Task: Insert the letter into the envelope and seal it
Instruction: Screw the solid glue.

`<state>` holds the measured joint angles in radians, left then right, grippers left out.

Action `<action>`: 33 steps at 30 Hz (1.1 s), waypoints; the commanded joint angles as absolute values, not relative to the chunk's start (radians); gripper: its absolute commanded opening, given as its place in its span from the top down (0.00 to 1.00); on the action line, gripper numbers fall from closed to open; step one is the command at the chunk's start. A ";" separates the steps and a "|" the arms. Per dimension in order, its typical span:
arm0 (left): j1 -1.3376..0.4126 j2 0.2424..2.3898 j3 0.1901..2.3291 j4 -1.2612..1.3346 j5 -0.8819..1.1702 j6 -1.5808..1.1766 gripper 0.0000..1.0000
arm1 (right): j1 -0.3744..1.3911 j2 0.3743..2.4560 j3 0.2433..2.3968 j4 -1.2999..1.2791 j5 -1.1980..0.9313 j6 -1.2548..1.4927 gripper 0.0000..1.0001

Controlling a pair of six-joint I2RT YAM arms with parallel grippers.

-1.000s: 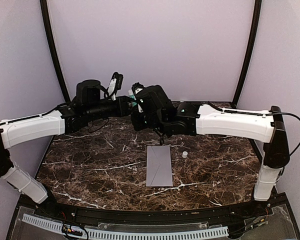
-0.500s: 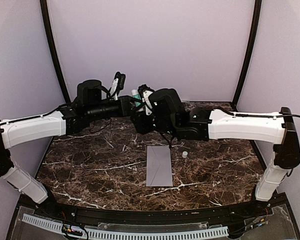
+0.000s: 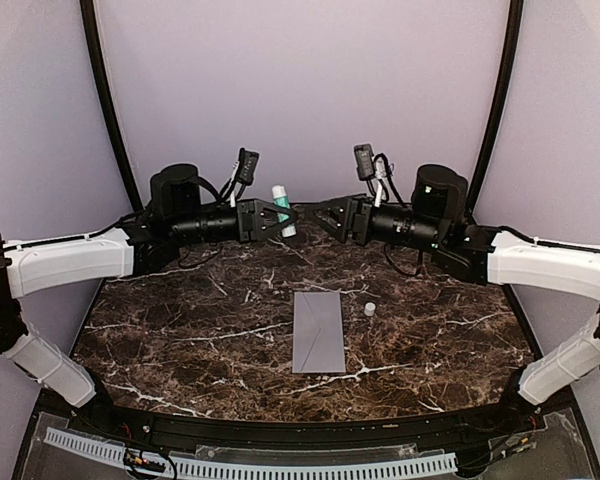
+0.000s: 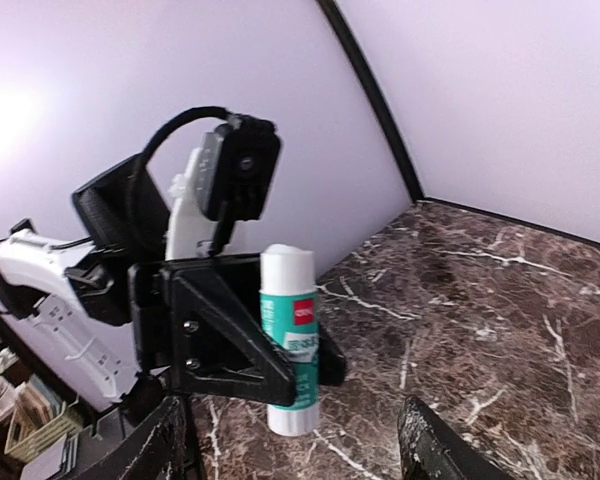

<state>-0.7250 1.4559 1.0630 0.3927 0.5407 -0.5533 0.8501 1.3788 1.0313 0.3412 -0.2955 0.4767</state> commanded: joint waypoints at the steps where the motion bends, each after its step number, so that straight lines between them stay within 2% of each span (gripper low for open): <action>1: -0.721 1.412 1.040 0.563 0.722 -0.552 1.00 | 0.829 1.365 1.015 0.498 -0.616 0.513 0.32; 7: -0.721 1.397 1.013 0.754 0.841 -0.603 1.00 | 0.829 1.381 1.009 0.568 -0.719 0.544 0.35; 12: -0.721 1.411 1.006 0.856 0.917 -0.673 1.00 | 0.836 1.419 1.016 0.688 -0.815 0.617 0.45; 33: -0.721 1.417 1.011 0.865 0.941 -0.691 1.00 | 0.889 1.543 1.128 0.671 -0.832 0.618 0.70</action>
